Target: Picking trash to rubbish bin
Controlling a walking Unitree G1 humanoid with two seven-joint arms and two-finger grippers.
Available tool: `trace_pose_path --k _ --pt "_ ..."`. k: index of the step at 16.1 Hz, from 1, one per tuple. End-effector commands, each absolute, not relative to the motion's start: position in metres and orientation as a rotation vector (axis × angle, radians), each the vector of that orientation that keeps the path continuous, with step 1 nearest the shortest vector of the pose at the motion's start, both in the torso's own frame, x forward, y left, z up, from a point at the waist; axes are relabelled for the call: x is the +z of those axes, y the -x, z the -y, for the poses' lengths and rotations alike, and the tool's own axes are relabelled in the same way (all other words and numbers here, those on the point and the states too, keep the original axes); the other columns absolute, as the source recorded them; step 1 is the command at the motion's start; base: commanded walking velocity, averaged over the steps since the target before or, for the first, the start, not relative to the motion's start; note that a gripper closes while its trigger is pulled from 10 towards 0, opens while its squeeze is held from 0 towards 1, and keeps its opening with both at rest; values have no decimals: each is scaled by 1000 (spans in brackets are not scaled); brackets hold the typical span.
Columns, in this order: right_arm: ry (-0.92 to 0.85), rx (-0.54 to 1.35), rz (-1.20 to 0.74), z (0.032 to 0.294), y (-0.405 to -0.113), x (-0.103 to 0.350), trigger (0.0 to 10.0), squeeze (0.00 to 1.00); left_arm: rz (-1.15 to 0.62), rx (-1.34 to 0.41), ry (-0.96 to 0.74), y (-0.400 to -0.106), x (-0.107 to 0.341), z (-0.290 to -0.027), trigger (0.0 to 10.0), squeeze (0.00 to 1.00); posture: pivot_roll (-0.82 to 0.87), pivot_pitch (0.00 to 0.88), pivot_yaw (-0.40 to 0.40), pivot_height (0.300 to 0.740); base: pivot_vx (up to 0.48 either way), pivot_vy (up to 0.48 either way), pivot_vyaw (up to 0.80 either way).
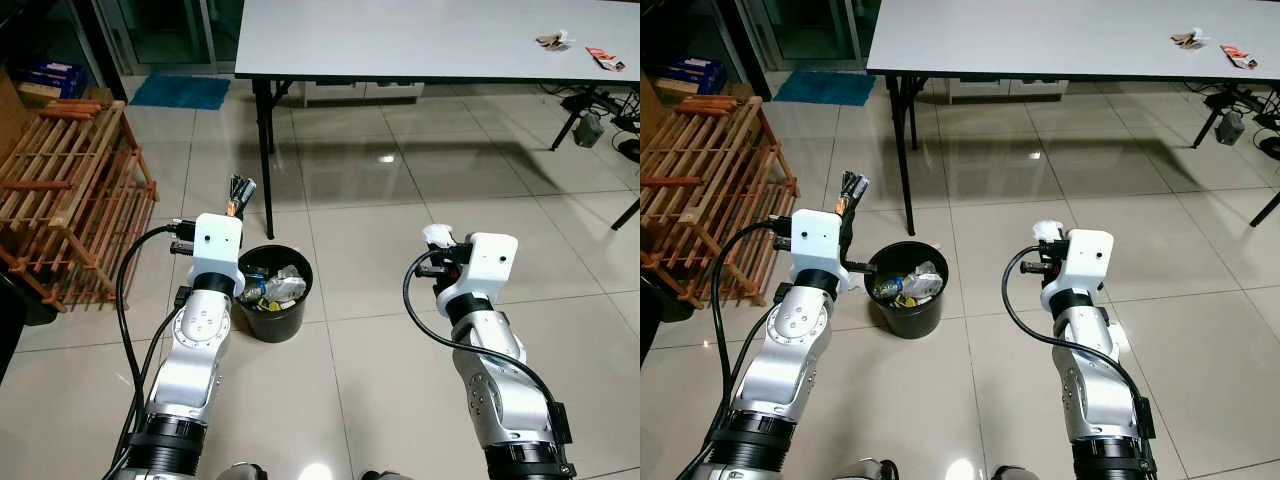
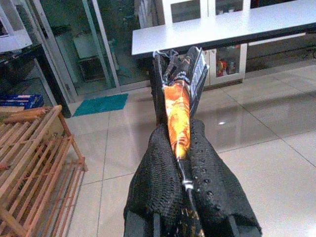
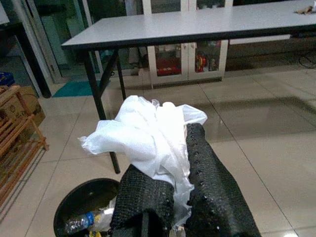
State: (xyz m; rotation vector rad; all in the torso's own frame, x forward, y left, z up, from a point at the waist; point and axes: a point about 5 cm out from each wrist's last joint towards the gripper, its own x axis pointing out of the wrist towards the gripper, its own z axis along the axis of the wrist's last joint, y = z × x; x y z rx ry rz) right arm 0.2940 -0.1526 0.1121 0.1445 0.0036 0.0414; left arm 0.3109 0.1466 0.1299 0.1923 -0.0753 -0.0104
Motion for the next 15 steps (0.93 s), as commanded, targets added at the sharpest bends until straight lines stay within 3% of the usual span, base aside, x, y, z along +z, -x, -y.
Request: trace_pose_path --k 1,15 --pt "-141 15 -21 157 -295 111 10000 0 47 -19 -196 -312 125 -146 10000 0 -30 61 -25 740 0 0 0" --pt "-134 6 -44 157 -297 109 10000 0 31 -17 -207 -312 124 -147 10000 0 -27 60 -24 740 0 0 0"
